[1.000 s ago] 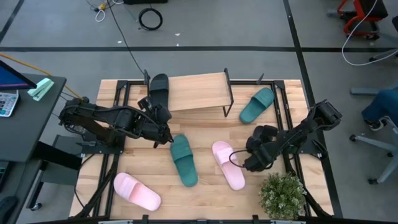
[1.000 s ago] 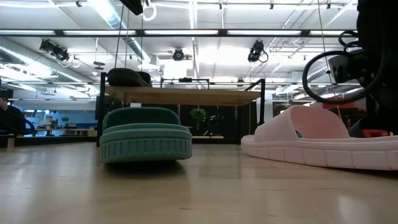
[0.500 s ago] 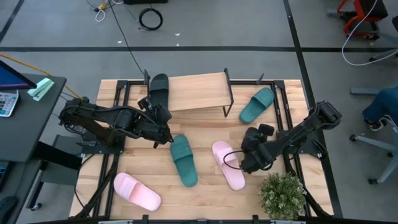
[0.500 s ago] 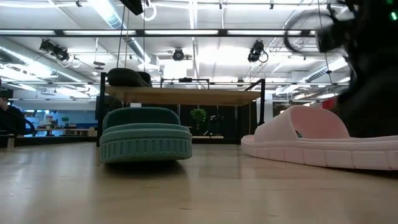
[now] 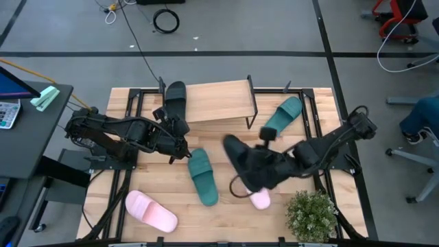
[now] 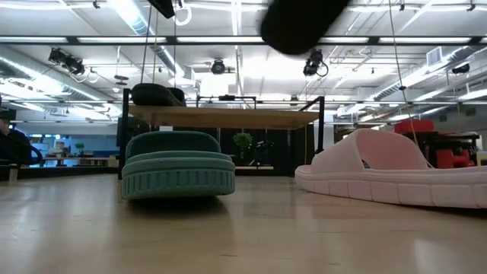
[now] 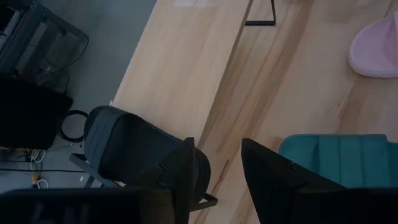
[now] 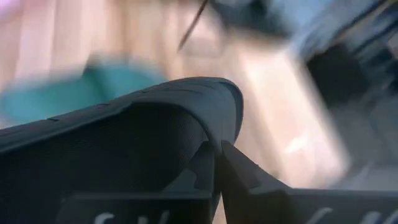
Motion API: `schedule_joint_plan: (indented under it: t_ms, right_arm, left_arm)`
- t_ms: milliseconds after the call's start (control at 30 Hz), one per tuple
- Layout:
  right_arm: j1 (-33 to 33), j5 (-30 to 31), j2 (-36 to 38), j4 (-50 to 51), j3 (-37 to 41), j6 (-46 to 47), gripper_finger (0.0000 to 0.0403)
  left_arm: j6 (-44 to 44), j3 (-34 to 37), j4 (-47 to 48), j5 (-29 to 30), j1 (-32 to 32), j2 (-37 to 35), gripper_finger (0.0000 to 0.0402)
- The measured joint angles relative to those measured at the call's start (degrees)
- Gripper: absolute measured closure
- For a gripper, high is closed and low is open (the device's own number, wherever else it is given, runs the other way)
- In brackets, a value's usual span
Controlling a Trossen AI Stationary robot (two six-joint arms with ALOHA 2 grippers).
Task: Pick and place slides into the shelf
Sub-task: Put the black slipper on the shelf
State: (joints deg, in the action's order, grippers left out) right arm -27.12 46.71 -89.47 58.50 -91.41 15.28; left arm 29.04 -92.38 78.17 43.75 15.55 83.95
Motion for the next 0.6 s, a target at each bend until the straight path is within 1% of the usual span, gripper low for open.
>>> schedule_joint_plan:
  t_ms: [33,133,200,300,400,467,533,600]
  right_arm:
    - [1.0,0.6,0.0,-4.7,-0.4,-4.5,0.0393]
    - [4.9,-0.8,0.0,-15.7,0.3,-17.1,0.0393]
    - [8.2,-1.2,-0.6,-20.5,1.1,-22.0,0.0394]
    - [13.8,-1.0,-2.1,-23.0,1.6,-26.4,0.0394]
    - [19.6,-0.4,-4.5,-23.7,1.7,-30.8,0.0393]
    - [23.0,1.1,-6.8,-24.9,1.7,-34.9,0.0393]
    - [25.9,2.0,-9.7,-28.4,1.7,-39.8,0.0394]
    - [27.8,2.1,-12.6,-33.2,1.7,-44.7,0.0394]
  left_arm:
    - [-0.1,0.0,0.0,0.0,0.0,0.0,0.0261]
    - [-0.2,0.0,0.3,0.0,0.0,-0.2,0.0255]
    - [-0.2,0.0,0.9,0.0,0.0,-1.0,0.0252]
    - [0.2,0.0,1.4,0.9,0.0,-2.9,0.0249]
    - [0.3,0.0,1.3,4.3,0.0,-4.8,0.0248]
    - [0.3,0.0,1.4,6.7,-0.2,-6.6,0.0251]
    - [0.3,-0.1,1.1,7.9,-0.8,-7.9,0.0255]
    - [0.3,-0.1,1.1,7.9,-1.4,-8.8,0.0258]
